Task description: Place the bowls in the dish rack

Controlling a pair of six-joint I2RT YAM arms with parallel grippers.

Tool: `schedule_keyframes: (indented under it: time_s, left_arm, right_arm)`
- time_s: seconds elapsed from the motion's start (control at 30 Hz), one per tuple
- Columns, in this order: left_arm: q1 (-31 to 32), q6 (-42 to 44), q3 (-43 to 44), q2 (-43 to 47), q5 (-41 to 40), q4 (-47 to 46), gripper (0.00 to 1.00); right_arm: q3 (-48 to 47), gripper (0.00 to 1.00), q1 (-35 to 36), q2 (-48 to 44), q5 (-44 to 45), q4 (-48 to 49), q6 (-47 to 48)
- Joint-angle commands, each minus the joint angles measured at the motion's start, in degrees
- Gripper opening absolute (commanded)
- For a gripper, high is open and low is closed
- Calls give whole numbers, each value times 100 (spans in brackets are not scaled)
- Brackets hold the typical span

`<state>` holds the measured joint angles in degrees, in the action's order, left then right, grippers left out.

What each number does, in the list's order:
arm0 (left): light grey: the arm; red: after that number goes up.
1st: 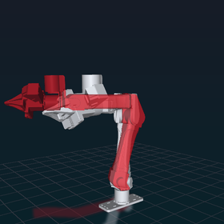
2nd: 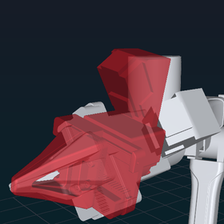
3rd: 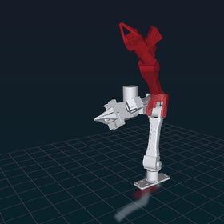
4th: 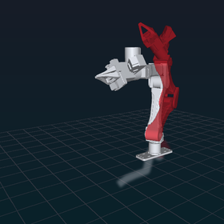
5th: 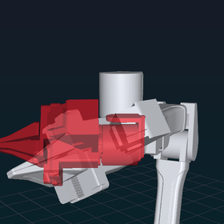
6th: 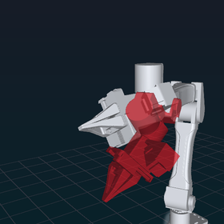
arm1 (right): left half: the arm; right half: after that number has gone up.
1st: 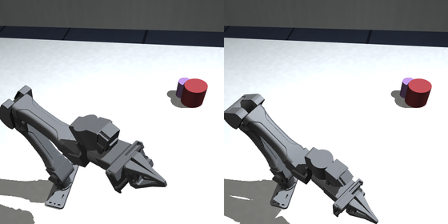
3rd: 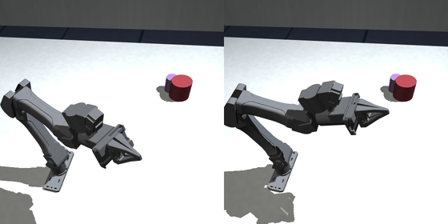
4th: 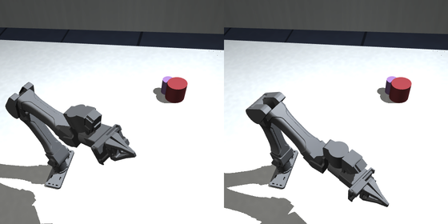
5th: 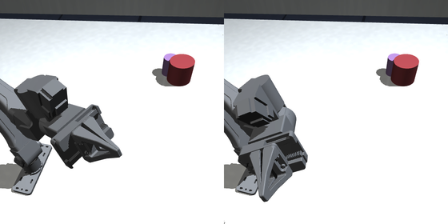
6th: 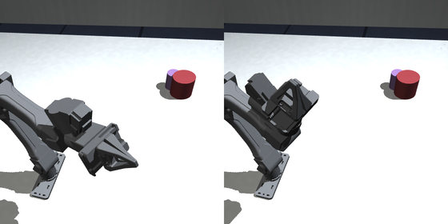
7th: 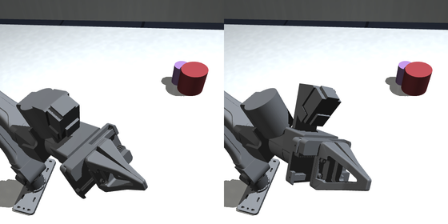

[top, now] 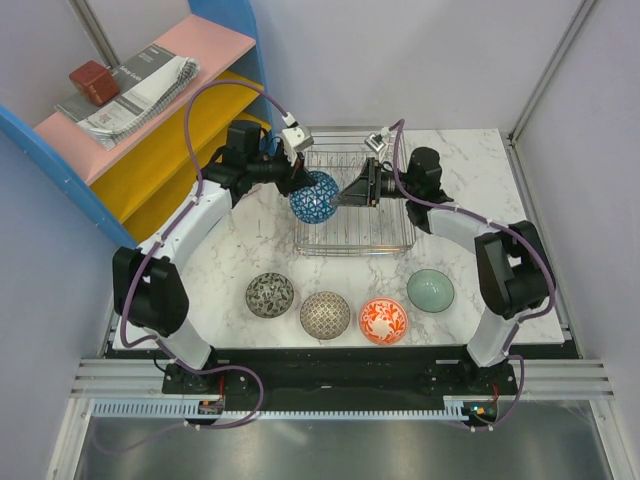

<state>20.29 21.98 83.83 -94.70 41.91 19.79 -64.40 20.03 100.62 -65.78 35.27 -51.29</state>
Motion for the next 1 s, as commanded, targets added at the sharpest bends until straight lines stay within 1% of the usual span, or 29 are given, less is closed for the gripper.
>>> schedule_keyframes:
  time_s: [0.0,0.03,0.1,0.13,0.17,0.2,0.23,0.27,0.3,0.33,0.4,0.47,0.5,0.53,0.7,0.83,0.97]
  left_arm:
    - [89,-255,265,65,221,-318,2]
    - [89,-273,257,83,212,-318,2]
    - [89,-290,239,100,204,-362,2]
    - [89,-334,221,118,212,-371,2]
    - [97,-343,230,109,238,-379,2]
    - [98,-369,239,127,265,-380,2]
    - [98,-404,248,144,282,-380,2]
    - [98,-413,248,162,283,-380,2]
    - [98,-422,248,179,291,-380,2]
    - [98,-422,248,206,274,-380,2]
    - [98,-431,248,215,309,-388,2]
    - [106,-457,248,197,361,-380,2]
    - [115,-475,248,180,362,-380,2]
    - [124,-466,239,171,362,-380,2]
    - [185,-449,177,136,283,-432,2]
    - [229,-431,125,74,230,-467,2]
    - [282,-422,63,21,195,-485,2]
  right_arm:
    - [-11,90,80,457,-190,2281,-1567]
    - [-46,90,80,511,-172,2440,-1690]
    - [-72,90,80,634,-93,2310,-1622]
    - [-90,91,80,643,3,2048,-1526]
    - [-108,92,80,661,47,1837,-1203]
    - [-125,93,80,635,100,1574,-973]
    - [-186,95,80,608,240,901,-727]
    - [-230,95,80,573,311,520,-394]
    - [-283,96,80,512,381,142,166]
    - [-370,98,80,485,425,-445,424]
    - [-406,98,80,467,496,-661,637]
    - [-389,98,71,502,478,-478,515]
    - [-380,98,71,529,478,-338,262]
    - [-354,98,80,546,461,-23,138]
    - [-389,96,62,573,391,322,-205]
    - [-354,94,53,608,364,981,-768]
    - [-398,94,45,669,373,991,-777]
